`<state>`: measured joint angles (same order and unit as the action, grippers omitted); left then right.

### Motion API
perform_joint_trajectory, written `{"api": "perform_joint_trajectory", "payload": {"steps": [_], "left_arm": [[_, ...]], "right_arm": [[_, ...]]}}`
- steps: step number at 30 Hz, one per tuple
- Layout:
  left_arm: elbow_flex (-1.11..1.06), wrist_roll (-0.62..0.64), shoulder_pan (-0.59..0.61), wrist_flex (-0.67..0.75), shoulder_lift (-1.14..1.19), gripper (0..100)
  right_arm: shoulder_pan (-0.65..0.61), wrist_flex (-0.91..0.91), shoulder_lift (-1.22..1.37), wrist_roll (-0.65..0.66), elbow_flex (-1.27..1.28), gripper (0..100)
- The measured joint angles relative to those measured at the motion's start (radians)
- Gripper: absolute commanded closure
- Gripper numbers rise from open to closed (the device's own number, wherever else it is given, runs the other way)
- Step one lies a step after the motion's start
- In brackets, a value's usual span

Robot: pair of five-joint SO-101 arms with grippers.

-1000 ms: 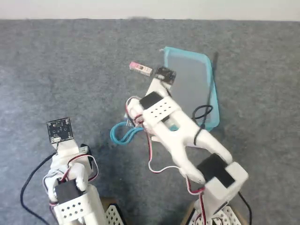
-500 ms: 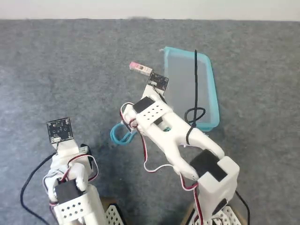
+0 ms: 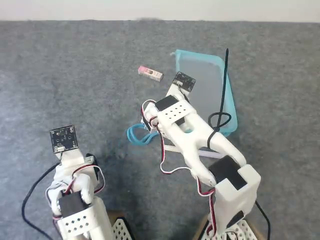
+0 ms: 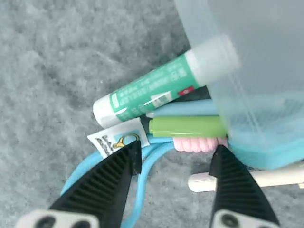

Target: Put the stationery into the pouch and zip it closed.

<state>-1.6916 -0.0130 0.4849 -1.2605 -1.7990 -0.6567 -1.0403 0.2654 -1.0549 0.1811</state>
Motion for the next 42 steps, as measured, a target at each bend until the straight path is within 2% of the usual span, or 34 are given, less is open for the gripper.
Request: {"api": "perform_joint_trajectory", "payload": {"steps": [10,14,17,21,24,28,42], "left_arm": [[0.000,0.000,0.000,0.000,0.000,89],[0.000,0.000,0.000,0.000,0.000,89],[0.000,0.000,0.000,0.000,0.000,89],[0.000,0.000,0.000,0.000,0.000,89],[0.000,0.000,0.000,0.000,0.000,89],[0.000,0.000,0.000,0.000,0.000,89],[0.000,0.000,0.000,0.000,0.000,89]], "right_arm": [[-0.046,-0.089,0.000,0.275,0.000,75.7],[-0.048,-0.190,0.000,0.371,0.000,75.7],[-0.017,-0.219,-0.012,0.339,0.000,75.7],[0.037,-0.201,-0.055,0.210,0.000,75.5],[0.035,-0.178,-0.061,0.101,0.000,75.7],[0.035,-0.137,-0.061,0.020,0.000,75.7],[0.034,-0.078,0.008,0.000,-0.002,75.7]]}}
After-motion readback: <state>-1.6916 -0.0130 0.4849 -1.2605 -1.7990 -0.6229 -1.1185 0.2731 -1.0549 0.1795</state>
